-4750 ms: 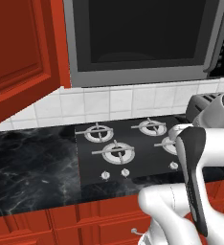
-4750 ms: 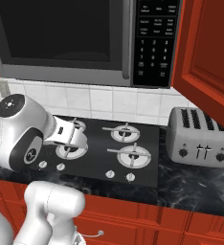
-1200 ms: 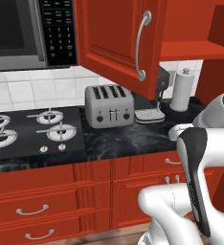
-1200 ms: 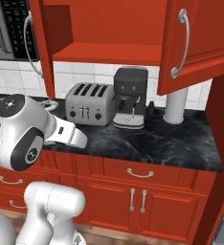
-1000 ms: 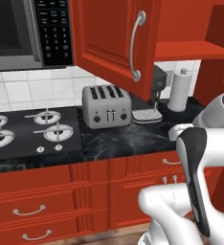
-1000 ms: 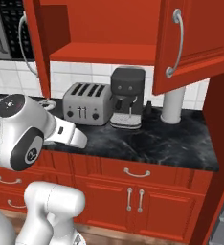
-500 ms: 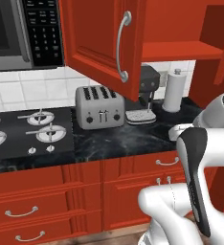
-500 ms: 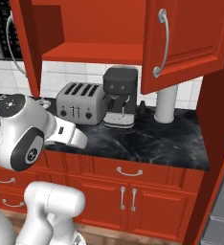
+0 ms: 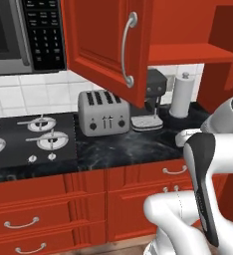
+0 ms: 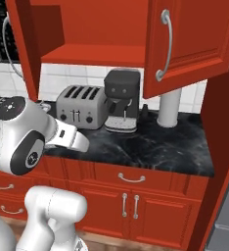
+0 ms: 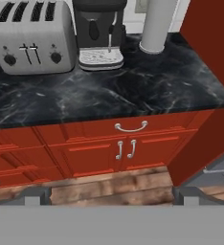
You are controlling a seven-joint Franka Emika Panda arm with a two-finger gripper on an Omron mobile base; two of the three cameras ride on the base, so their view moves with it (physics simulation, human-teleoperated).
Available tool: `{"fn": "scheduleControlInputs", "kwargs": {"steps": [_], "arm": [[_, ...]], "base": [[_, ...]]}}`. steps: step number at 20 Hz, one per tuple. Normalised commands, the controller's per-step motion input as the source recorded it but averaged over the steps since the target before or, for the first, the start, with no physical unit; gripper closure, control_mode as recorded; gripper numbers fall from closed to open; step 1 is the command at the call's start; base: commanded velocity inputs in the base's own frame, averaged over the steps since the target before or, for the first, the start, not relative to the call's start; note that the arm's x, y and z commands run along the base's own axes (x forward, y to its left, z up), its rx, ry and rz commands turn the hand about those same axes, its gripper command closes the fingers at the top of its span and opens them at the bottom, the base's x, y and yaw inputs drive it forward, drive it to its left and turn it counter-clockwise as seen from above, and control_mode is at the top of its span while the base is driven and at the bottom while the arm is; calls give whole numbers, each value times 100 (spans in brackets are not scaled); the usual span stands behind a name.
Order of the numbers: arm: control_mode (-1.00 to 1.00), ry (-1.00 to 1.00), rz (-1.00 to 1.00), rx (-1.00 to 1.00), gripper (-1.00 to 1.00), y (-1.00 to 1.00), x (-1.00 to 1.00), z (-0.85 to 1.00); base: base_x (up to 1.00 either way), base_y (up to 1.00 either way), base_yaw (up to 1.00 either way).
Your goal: Close all open cabinet doors.
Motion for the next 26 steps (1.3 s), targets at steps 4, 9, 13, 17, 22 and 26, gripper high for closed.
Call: {"fn": "scheduleControlInputs", "kwargs": {"steps": [4, 9, 13, 17, 22, 26], "arm": [[100, 0, 0, 0, -100, 0, 0, 0], [100, 0, 0, 0, -100, 0, 0, 0], [100, 0, 0, 0, -100, 0, 0, 0], [100, 0, 0, 0, -100, 0, 0, 0], [100, 0, 0, 0, -100, 0, 0, 0], [100, 0, 0, 0, -100, 0, 0, 0]], "base": [[38, -18, 0], [31, -21, 0], [25, -29, 0], [25, -33, 0], [29, -26, 0], [28, -7, 0]]}}
